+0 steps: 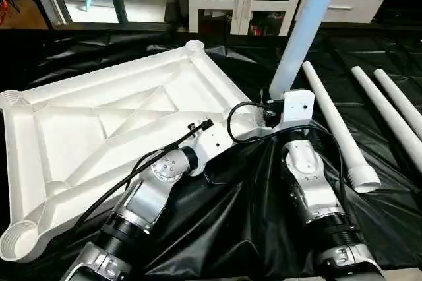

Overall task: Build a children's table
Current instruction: Insert table leg to table base

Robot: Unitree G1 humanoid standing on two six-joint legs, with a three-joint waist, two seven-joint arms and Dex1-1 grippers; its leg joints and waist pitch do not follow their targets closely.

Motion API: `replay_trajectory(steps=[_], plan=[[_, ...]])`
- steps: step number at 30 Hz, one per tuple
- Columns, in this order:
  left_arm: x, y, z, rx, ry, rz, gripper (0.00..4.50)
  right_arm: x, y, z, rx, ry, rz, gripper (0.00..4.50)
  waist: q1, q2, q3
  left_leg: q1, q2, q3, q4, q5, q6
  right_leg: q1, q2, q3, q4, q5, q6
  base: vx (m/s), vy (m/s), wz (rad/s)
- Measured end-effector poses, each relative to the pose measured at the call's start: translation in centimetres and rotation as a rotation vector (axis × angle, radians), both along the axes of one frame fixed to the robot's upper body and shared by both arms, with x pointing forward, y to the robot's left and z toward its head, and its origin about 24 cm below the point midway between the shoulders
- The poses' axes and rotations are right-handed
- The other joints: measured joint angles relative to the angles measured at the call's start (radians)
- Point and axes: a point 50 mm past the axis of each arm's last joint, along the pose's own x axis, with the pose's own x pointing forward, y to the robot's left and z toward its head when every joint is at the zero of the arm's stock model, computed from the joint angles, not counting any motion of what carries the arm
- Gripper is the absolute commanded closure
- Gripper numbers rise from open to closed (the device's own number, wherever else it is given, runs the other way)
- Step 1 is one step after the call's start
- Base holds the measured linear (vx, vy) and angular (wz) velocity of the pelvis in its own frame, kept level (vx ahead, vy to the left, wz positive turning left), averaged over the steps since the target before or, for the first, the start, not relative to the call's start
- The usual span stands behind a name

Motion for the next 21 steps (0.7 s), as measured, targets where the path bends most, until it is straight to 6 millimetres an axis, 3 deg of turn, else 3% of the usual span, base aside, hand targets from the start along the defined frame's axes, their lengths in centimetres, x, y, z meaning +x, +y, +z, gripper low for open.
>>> replay_trajectory(steps=[7, 11, 15, 21], plan=[[0.1, 0.3, -0.1, 0.01, -0.007, 0.006, 4.4, 0.0, 0.0, -0.2, 0.122, 0.011, -0.024, 2.66, -0.005, 0.001, 0.0, 0.001, 0.0, 0.0, 0.0, 0.0, -0.001, 0.001, 0.0, 0.0, 0.0, 0.001, -0.001, 0.0, 0.0, 0.0], [0.1, 0.9, -0.1, 0.02, -0.017, 0.002, 4.4, 0.3, -0.3, -0.1, 0.196, 0.019, 0.049, 2.66, -0.015, 0.001, 0.001, 0.001, 0.0, 0.0, 0.0, 0.0, -0.001, 0.0, 0.0, 0.0, 0.001, 0.003, -0.002, 0.0, 0.0, 0.0], [-0.5, 3.1, -0.1, 0.035, -0.026, -0.049, 4.4, 0.9, -1.2, 0.8, 0.133, 0.066, 0.313, 2.66, -0.023, 0.002, 0.001, 0.002, 0.003, -0.001, 0.001, 0.0, -0.001, -0.001, 0.001, -0.002, 0.003, 0.003, -0.002, 0.0, 0.0, 0.0], [-2.3, 6.1, 0.0, 0.035, 0.004, -0.17, 4.4, -0.2, -3.2, 1.9, -0.076, 0.165, 0.78, 2.66, -0.01, -0.001, 0.0, 0.002, 0.011, 0.0, 0.003, 0.003, 0.003, -0.001, 0.007, -0.004, 0.003, 0.002, -0.003, 0.0, 0.0, 0.0]])
